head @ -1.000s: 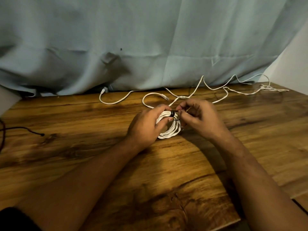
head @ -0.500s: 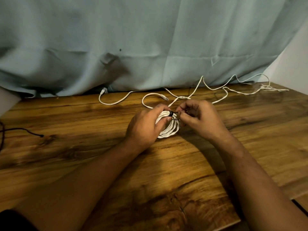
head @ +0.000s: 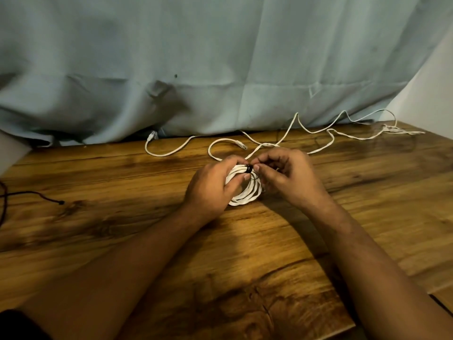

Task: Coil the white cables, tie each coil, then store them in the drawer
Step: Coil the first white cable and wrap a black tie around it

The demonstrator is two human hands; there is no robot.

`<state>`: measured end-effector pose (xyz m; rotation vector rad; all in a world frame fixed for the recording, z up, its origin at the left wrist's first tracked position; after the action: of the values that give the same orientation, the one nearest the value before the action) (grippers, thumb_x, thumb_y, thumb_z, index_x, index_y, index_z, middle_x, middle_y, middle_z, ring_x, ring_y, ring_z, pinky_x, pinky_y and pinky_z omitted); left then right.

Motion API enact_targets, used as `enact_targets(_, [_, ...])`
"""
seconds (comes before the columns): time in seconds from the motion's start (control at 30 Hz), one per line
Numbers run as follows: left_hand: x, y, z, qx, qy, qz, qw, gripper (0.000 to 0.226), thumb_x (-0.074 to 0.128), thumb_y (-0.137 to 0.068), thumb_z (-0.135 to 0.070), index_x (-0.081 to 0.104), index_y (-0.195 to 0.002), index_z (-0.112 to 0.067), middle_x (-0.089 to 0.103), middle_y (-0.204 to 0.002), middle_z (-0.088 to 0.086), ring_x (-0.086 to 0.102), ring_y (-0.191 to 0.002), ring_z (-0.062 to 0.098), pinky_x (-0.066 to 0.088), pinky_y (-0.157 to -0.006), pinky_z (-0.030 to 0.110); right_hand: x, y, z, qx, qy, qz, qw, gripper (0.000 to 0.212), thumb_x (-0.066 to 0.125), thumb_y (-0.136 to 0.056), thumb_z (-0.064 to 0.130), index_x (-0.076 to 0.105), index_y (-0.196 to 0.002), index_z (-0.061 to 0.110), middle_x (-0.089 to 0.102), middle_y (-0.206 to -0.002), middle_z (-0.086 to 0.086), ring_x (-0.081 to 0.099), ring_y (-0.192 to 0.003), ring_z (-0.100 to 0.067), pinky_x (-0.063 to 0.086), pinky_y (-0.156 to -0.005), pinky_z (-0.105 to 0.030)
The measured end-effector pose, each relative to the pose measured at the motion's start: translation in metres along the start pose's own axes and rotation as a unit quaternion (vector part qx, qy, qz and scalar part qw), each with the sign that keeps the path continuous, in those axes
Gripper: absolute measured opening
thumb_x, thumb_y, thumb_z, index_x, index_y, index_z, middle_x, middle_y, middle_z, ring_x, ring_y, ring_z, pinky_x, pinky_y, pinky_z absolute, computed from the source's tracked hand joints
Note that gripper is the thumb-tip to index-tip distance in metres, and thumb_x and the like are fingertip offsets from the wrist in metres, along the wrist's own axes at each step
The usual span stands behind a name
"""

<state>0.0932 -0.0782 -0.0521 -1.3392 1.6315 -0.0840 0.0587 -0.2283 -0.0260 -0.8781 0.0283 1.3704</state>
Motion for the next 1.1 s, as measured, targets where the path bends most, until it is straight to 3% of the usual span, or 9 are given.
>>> enact_targets(0.13, [-0.001,-0.001,0.003,-0.009,0.017,-0.006,1.0,0.025,0.061,-0.096,-0.044,0.065,-0.119,-0.033,0.073,-0.1,-0.014,0.068,-0.09,0.01,0.056,-0.077,0.041,0.001,-0.002,-0.008,0.031,-0.047,0.004,0.998,0.016,0.071,-0.094,0.002,0.08,-0.104,0.012,0.077,-0.094,-0.002,0.074,-0.082,-0.017,0.064,-0.077,-0.05])
enact_targets(0.23, [0.0,-0.001,0.004,-0.011,0.019,-0.002,1.0,0.023,0.063,-0.097,-0.041,0.065,-0.119,-0.032,0.073,-0.101,-0.015,0.068,-0.091,0.009,0.056,-0.078,0.041,-0.001,-0.002,-0.009,0.039,-0.055,-0.008,0.998,0.021,0.07,-0.093,-0.001,0.081,-0.1,0.016,0.078,-0.092,-0.002,0.074,-0.081,-0.017,0.064,-0.078,-0.049])
enact_targets(0.43, [0.0,-0.002,0.003,-0.012,0.043,0.002,0.999,0.022,0.064,-0.097,-0.038,0.067,-0.118,-0.03,0.074,-0.1,-0.015,0.068,-0.091,0.005,0.056,-0.079,0.04,0.004,0.0,0.002,0.017,-0.027,-0.014,0.999,0.018,0.067,-0.096,0.001,0.07,-0.1,0.018,0.071,-0.089,0.002,0.067,-0.08,-0.01,0.056,-0.069,-0.028])
enact_targets(0.63, [-0.004,-0.002,0.001,-0.012,0.043,-0.013,0.999,0.022,0.066,-0.096,-0.038,0.067,-0.116,-0.029,0.074,-0.098,-0.013,0.069,-0.09,0.007,0.056,-0.08,0.04,0.001,0.0,-0.007,0.054,-0.079,-0.016,0.995,0.019,0.07,-0.095,0.003,0.067,-0.103,0.019,0.067,-0.09,-0.002,0.065,-0.079,-0.015,0.057,-0.064,-0.032])
enact_targets(0.73, [-0.003,-0.001,0.003,-0.015,0.042,-0.009,0.999,0.022,0.065,-0.096,-0.039,0.066,-0.116,-0.031,0.074,-0.097,-0.014,0.068,-0.089,0.007,0.056,-0.079,0.041,0.003,0.001,-0.007,0.056,-0.097,-0.01,0.994,0.021,0.07,-0.094,0.0,0.065,-0.105,0.017,0.066,-0.089,-0.004,0.062,-0.077,-0.018,0.059,-0.063,-0.04])
enact_targets(0.8, [-0.003,-0.001,0.001,-0.012,0.043,-0.008,0.999,0.021,0.065,-0.096,-0.039,0.067,-0.116,-0.031,0.074,-0.097,-0.014,0.068,-0.088,0.006,0.056,-0.078,0.04,0.002,0.002,-0.001,0.029,-0.077,-0.014,0.997,0.023,0.068,-0.095,0.001,0.063,-0.104,0.021,0.065,-0.089,0.0,0.06,-0.077,-0.014,0.057,-0.066,-0.041])
enact_targets(0.93, [-0.001,-0.002,0.001,-0.009,0.061,0.006,0.998,0.025,0.062,-0.096,-0.041,0.067,-0.117,-0.029,0.074,-0.099,-0.013,0.069,-0.091,0.005,0.057,-0.079,0.041,0.004,0.005,0.018,-0.04,0.072,-0.005,0.997,0.02,0.066,-0.096,0.006,0.059,-0.104,0.023,0.06,-0.081,0.011,0.055,-0.067,-0.002,0.042,-0.058,-0.023])
enact_targets(1.1, [0.002,-0.002,0.002,-0.008,0.091,0.018,0.996,0.024,0.065,-0.095,-0.035,0.068,-0.117,-0.027,0.075,-0.101,-0.011,0.07,-0.094,0.006,0.056,-0.083,0.041,0.004,0.007,0.028,-0.069,0.136,-0.007,0.988,0.022,0.068,-0.094,0.008,0.057,-0.1,0.026,0.057,-0.075,0.017,0.051,-0.062,-0.002,0.036,-0.057,-0.024])
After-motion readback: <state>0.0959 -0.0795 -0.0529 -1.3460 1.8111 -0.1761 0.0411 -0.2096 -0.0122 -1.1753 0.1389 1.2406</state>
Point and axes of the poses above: each hand's wrist, its own y-axis away from the middle knuckle, its own x-axis out of the palm, z = x × y, the point moved 10 cm from there along -y, towards the middle knuckle
